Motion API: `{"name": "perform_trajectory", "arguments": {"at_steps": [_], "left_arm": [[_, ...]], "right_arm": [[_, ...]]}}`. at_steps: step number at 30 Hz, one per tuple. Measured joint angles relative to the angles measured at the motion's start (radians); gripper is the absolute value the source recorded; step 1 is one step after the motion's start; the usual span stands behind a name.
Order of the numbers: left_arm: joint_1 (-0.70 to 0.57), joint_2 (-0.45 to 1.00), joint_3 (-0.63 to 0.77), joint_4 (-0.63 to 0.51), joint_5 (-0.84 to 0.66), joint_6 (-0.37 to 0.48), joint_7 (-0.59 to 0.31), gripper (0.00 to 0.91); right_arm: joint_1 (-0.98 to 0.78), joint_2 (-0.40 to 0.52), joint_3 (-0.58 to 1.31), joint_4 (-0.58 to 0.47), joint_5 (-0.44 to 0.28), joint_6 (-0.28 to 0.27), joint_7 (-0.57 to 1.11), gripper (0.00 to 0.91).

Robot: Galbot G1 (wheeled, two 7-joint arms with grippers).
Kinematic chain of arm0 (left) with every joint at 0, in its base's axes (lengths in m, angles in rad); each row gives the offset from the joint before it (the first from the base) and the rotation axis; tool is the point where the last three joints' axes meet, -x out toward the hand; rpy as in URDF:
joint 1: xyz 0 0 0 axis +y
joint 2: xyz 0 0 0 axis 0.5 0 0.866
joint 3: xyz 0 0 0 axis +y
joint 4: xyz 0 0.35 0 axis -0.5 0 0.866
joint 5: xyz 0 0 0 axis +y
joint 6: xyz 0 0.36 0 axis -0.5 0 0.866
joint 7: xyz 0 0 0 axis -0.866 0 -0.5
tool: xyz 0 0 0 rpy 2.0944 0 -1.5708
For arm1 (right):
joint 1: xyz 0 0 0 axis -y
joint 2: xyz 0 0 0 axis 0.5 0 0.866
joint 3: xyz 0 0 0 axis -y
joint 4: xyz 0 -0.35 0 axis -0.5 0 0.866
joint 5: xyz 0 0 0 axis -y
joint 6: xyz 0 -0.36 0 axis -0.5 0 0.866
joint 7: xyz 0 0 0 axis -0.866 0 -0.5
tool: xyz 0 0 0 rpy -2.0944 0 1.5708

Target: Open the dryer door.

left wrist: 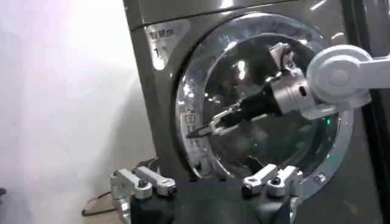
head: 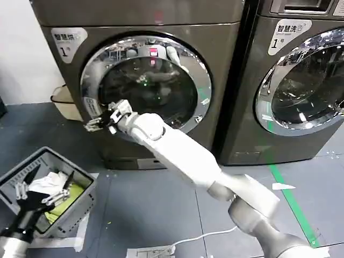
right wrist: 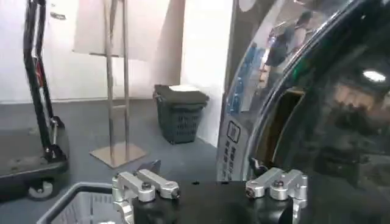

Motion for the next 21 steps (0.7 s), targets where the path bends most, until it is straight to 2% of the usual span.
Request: {"name": "perform_trajectory", "arguments": {"at_steps": [15,21], "left_arm": [[-0.041,0.068,-0.012,0.039,-0.044,0.011,-0.001,0.907],[-0.058,0.090,-0.012,0.055,-0.045,0.009,-0.001,0.907]], "right_arm": [[-0.003,-0.001,-0.021,0.037,0.030,-0.002,-0.096,0.907],[-0.004,-0.048,-0.040,0.074,0.056,-0.005,-0.146,0.907]]}}
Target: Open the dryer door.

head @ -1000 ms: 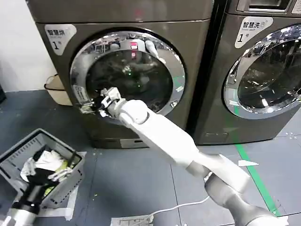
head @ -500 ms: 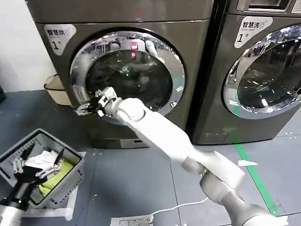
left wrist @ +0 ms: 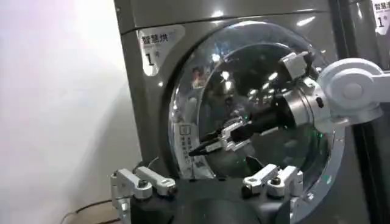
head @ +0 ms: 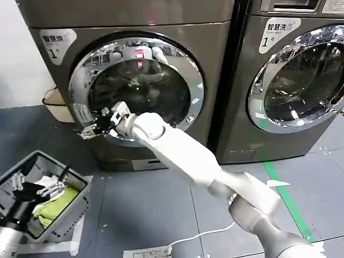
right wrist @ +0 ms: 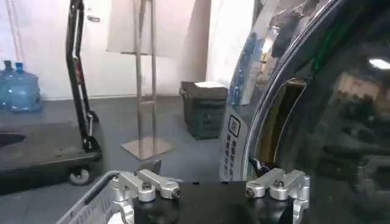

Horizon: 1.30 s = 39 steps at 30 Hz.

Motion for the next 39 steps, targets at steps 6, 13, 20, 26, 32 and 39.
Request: {"name": "perform_trajectory", "arguments": {"at_steps": [6,13,20,26,32,39], "left_arm": [[-0.018,0.026,-0.003,0.024,-0.007,-0.001,-0.001,0.907],[-0.029,0.045,-0.010,0.035,-0.013,-0.001,-0.001,0.907],[-0.037,0.064,-0.015,0.048,-0.015,0.000,-0.003,0.907],[-0.058,0.090,-0.011,0.071,-0.017,0.001,-0.006,0.907],[-0.085,0.123,0.001,0.097,-0.026,0.004,-0.007,0.907],[-0.120,0.174,0.025,0.145,-0.046,0.001,-0.007,0.907]], "right_arm": [[0.002,-0.060,-0.031,0.058,0.033,0.000,-0.040,0.907],[0.003,-0.130,-0.056,0.128,0.076,0.004,-0.080,0.907],[0.014,-0.202,-0.084,0.204,0.110,0.009,-0.123,0.907],[0.033,-0.261,-0.109,0.264,0.140,0.013,-0.153,0.907],[0.056,-0.331,-0.141,0.328,0.172,0.030,-0.192,0.907],[0.067,-0.412,-0.159,0.395,0.199,0.033,-0.228,0.907]]}}
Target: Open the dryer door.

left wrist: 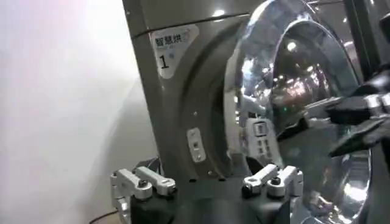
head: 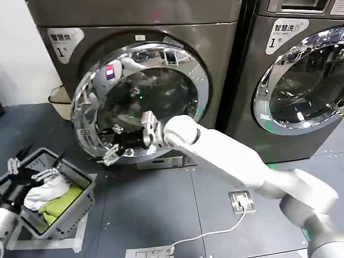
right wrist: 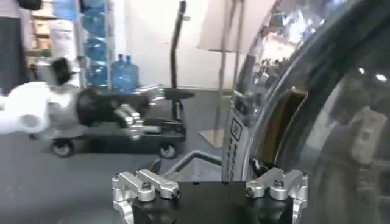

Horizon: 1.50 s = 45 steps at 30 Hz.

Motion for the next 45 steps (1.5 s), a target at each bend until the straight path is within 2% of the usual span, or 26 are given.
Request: {"name": "perform_trajectory", "arguments": {"at_steps": [7,20,29,45], "left_arm": [[-0.057,0.071,0.046,0.071,-0.029,-0.001,0.001,0.907],[-0.259,0.166,0.184,0.254,-0.080,0.009,0.007,0.907],[-0.381,0.229,0.299,0.360,-0.084,-0.017,0.047,0.907],[-0.448,0.289,0.420,0.397,-0.136,-0.091,0.182,0.907]], "right_arm": [[0.004,-0.078,-0.003,0.063,0.018,0.006,-0.058,0.907],[-0.012,-0.224,0.004,0.199,0.033,0.010,-0.118,0.907],[-0.047,-0.315,0.032,0.290,0.041,0.018,-0.115,0.907],[-0.193,-0.485,0.204,0.403,0.079,0.027,-0.112,0.907]]}}
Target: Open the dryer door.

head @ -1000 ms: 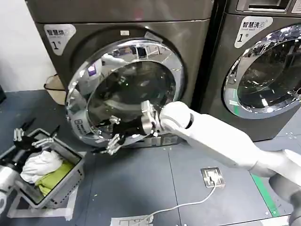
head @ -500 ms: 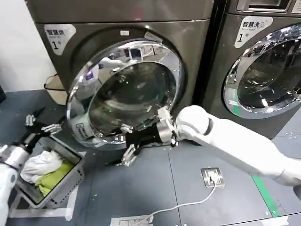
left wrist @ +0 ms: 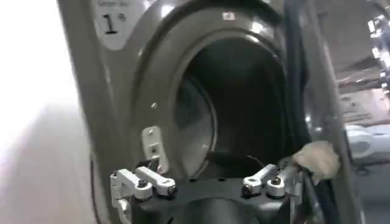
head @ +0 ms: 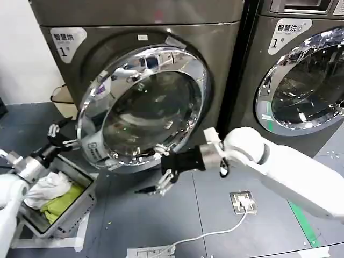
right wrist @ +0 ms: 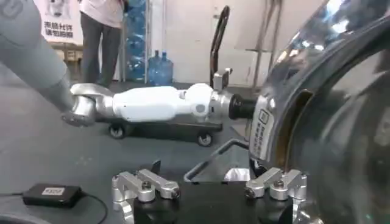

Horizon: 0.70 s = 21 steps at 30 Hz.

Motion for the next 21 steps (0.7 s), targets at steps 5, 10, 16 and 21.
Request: {"name": "perform_trajectory", "arguments": {"at_steps": [5,10,16,21], "left_arm": [[-0.001,0.010,0.014,-0.013,-0.003,-0.021,0.034,0.907],[0.000,0.020,0.026,-0.028,-0.005,-0.039,0.057,0.907],[-0.003,0.026,0.043,-0.039,-0.004,-0.045,0.062,0.907],[-0.001,0.027,0.066,-0.058,0.001,-0.052,0.067,0.907]], "right_arm": [[-0.055,-0.047,0.066,0.017,0.009,0.004,-0.001,0.907],[-0.141,-0.105,0.169,0.041,0.018,0.011,-0.009,0.907],[-0.296,-0.184,0.346,0.067,0.016,0.034,-0.025,0.907],[-0.483,-0.254,0.523,0.070,-0.001,0.084,-0.028,0.907]]}}
